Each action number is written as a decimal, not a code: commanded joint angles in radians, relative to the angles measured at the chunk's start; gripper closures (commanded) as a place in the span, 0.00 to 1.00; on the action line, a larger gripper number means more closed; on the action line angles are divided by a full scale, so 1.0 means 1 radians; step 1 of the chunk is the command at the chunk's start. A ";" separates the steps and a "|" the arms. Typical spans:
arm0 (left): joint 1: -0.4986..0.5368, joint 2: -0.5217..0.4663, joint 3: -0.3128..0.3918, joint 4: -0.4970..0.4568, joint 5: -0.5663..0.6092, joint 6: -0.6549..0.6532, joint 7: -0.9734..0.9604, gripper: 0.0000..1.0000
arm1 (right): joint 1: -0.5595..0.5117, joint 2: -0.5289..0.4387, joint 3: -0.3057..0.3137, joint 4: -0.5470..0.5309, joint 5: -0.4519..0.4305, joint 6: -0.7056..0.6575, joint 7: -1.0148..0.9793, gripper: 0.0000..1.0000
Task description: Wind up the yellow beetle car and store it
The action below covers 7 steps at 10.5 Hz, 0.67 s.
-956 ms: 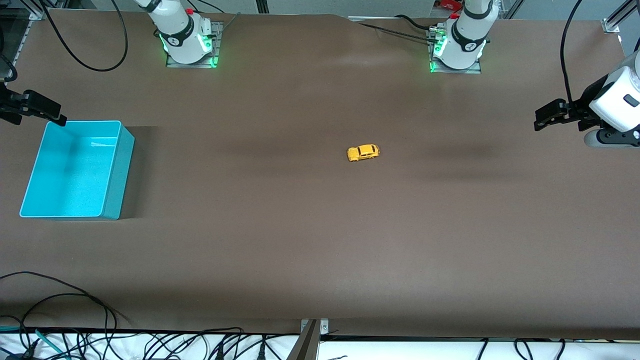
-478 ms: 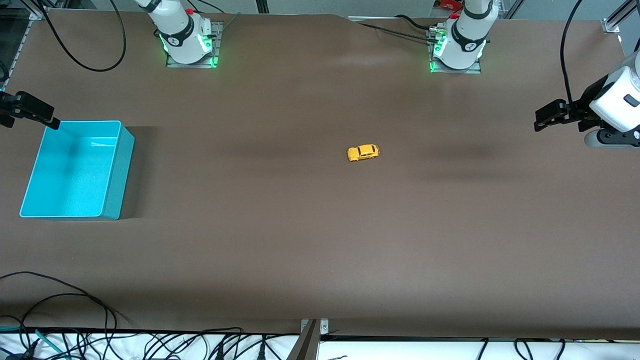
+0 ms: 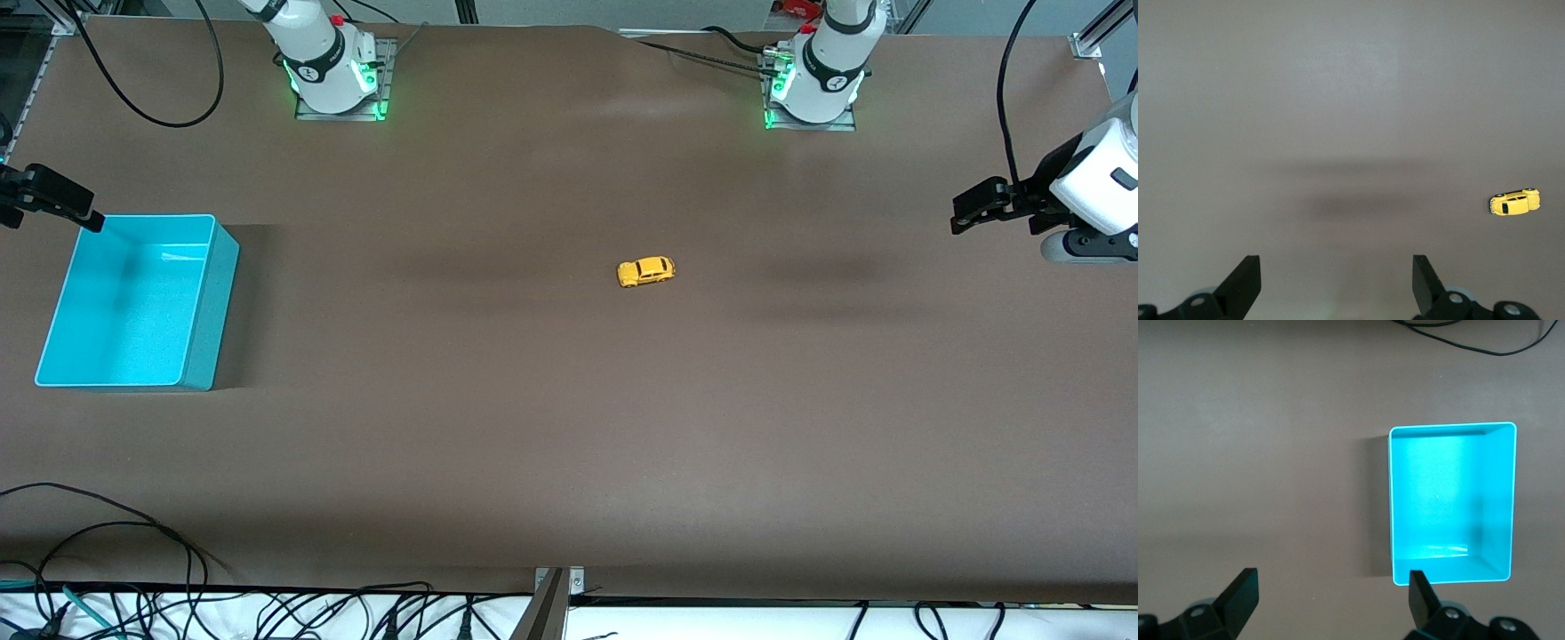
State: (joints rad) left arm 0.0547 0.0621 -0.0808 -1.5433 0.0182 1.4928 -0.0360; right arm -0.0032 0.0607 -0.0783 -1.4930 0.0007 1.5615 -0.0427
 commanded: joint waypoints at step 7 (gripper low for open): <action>0.017 0.096 -0.013 0.072 0.008 0.004 -0.001 0.00 | -0.006 0.005 0.005 0.020 0.012 -0.006 0.007 0.00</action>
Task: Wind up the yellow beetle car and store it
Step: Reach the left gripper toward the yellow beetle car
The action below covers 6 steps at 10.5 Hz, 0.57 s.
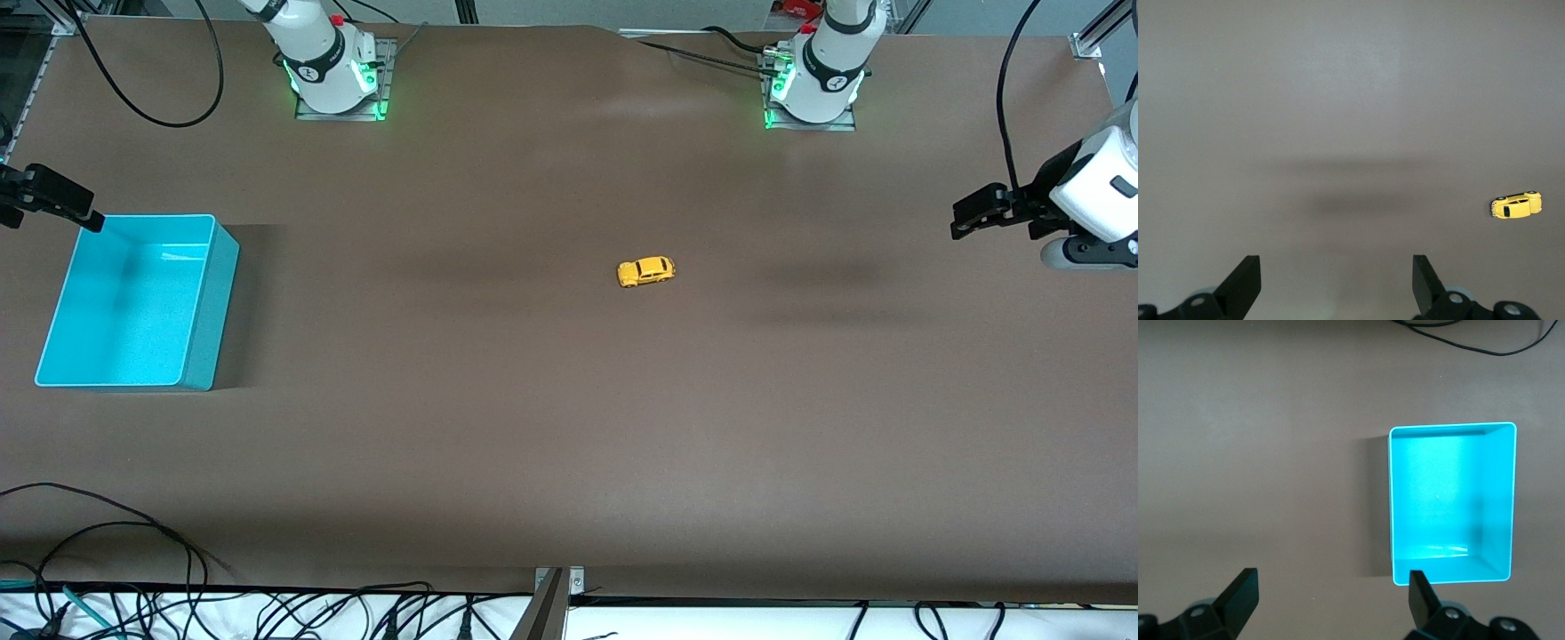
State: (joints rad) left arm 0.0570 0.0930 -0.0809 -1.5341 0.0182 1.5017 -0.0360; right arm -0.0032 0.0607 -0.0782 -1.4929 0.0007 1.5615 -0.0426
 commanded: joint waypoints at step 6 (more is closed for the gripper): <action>0.004 0.074 -0.014 0.052 0.066 0.005 -0.001 0.00 | -0.006 0.005 0.003 0.020 0.012 -0.004 0.007 0.00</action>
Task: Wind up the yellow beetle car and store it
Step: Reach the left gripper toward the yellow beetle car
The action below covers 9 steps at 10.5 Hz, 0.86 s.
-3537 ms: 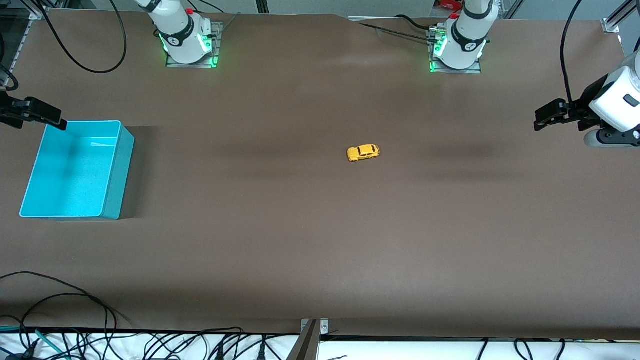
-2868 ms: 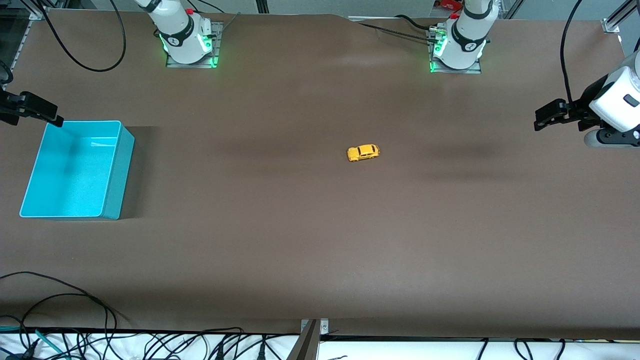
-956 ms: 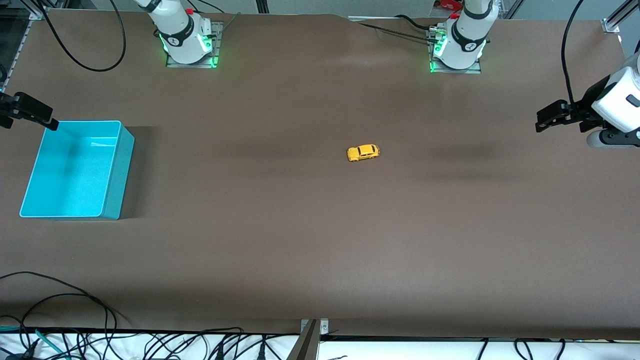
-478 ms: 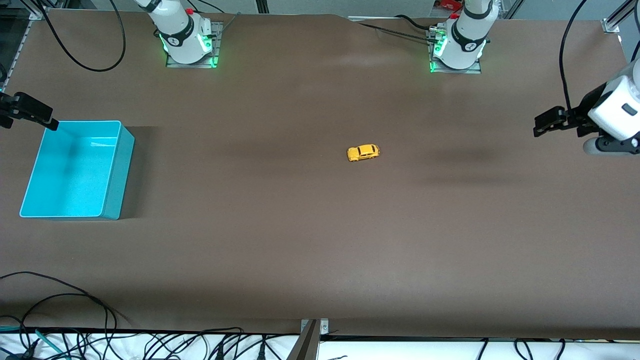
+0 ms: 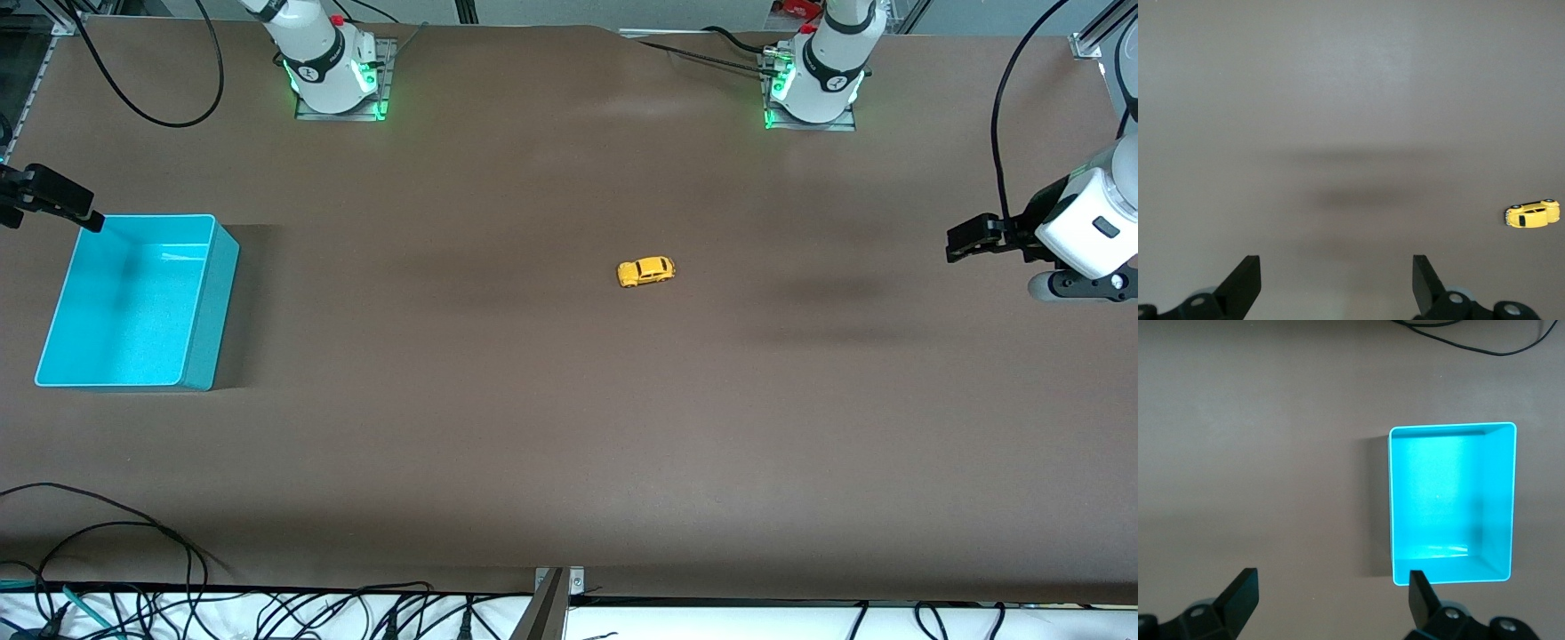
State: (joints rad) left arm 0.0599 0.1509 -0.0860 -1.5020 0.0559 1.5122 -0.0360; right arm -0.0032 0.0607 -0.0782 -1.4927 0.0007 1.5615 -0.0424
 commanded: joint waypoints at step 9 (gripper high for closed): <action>-0.034 0.065 -0.014 -0.003 -0.108 0.026 -0.021 0.00 | -0.006 0.005 0.003 0.020 0.012 -0.006 0.006 0.00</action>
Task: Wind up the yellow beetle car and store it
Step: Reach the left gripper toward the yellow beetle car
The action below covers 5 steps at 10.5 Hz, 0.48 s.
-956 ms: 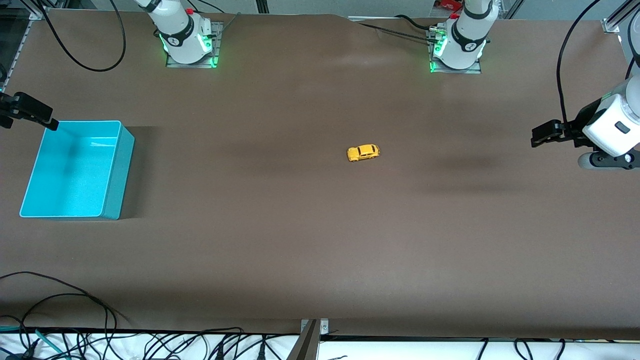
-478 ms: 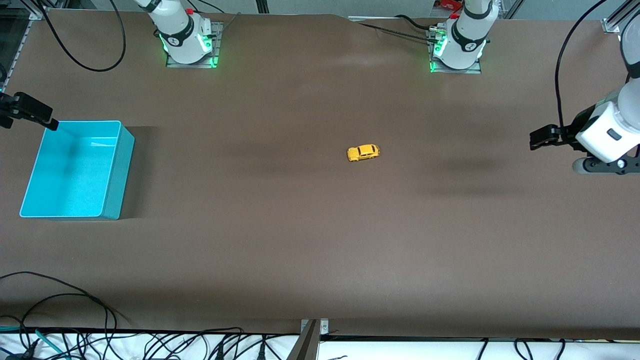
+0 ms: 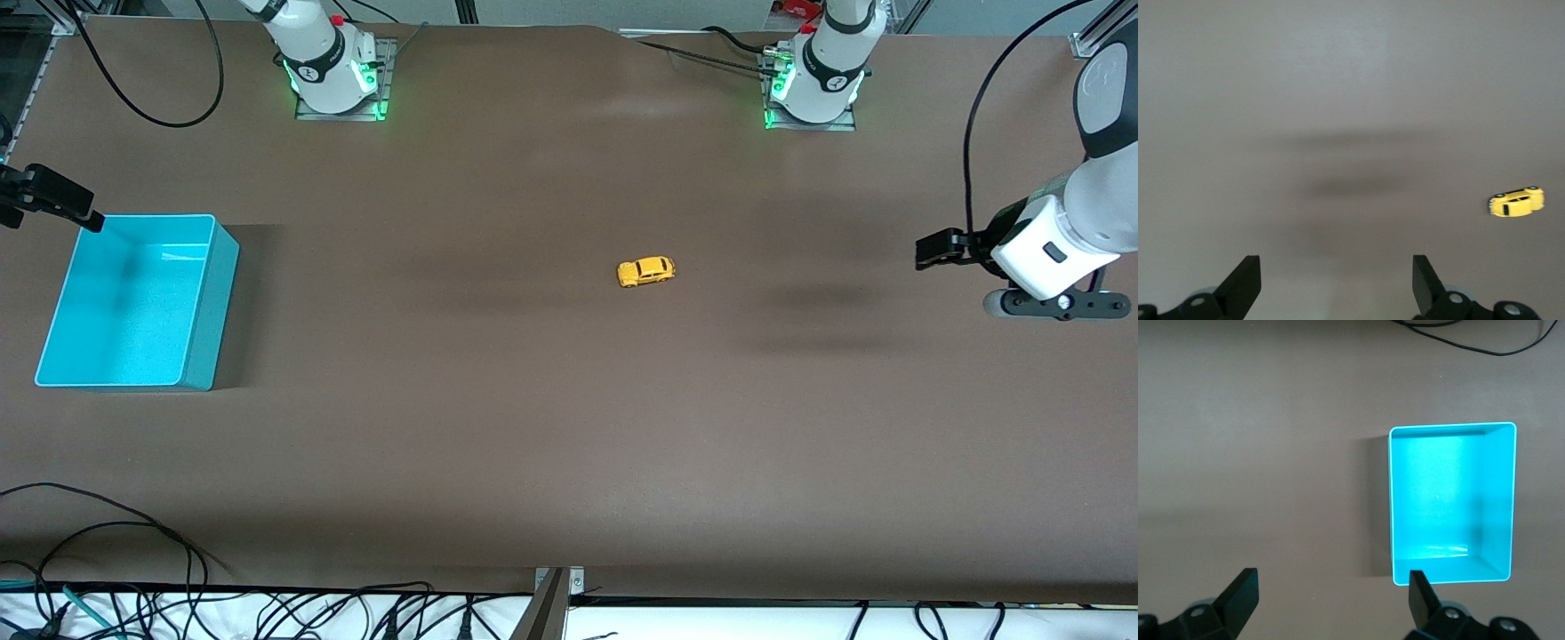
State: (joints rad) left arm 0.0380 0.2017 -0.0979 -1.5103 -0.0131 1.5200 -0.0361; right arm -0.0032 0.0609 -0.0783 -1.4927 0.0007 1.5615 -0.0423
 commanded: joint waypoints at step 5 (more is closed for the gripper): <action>-0.125 0.035 -0.002 -0.004 -0.103 0.104 -0.099 0.00 | -0.006 0.007 0.003 0.020 0.012 -0.005 0.007 0.00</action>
State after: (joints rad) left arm -0.0401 0.2334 -0.1063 -1.5114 -0.0949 1.5923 -0.1129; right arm -0.0032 0.0610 -0.0783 -1.4925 0.0007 1.5615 -0.0423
